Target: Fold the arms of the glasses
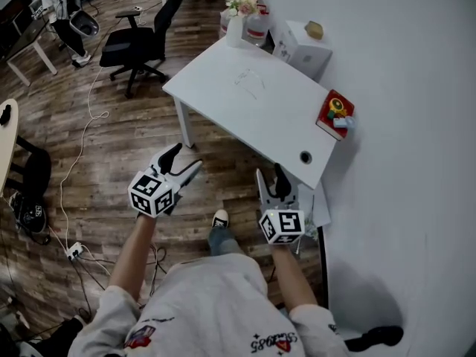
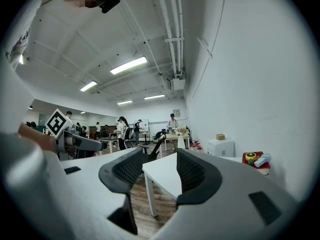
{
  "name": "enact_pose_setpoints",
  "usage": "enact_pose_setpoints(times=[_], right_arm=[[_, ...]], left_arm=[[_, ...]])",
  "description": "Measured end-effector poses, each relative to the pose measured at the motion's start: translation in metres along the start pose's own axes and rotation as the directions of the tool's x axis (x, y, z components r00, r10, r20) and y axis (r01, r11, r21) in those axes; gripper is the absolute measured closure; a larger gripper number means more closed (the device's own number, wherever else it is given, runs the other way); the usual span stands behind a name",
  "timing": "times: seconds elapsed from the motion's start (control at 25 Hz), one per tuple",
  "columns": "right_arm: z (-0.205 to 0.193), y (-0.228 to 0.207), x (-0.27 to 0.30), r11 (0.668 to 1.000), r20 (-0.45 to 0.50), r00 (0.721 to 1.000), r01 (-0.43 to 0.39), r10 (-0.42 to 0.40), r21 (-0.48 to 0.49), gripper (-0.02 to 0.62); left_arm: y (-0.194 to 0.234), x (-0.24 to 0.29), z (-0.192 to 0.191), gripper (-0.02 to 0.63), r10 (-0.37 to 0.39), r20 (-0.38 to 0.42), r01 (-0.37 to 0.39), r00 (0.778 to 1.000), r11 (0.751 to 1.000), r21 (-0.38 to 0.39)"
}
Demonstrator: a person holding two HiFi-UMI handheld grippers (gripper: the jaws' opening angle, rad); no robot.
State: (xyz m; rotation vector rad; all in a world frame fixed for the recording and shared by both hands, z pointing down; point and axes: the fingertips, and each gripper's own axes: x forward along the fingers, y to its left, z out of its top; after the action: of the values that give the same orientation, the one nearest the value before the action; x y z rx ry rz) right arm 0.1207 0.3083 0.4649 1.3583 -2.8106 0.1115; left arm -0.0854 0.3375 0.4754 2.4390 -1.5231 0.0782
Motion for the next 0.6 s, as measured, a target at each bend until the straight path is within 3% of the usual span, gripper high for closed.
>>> enact_pose_setpoints(times=[0.6], right_arm=[[0.017,-0.123,0.192,0.999,-0.018,0.999,-0.041,0.041,-0.002,0.327]], left_arm=[[0.100,0.179,0.061,0.290,0.035,-0.026,-0.034,0.999,0.999,0.012]])
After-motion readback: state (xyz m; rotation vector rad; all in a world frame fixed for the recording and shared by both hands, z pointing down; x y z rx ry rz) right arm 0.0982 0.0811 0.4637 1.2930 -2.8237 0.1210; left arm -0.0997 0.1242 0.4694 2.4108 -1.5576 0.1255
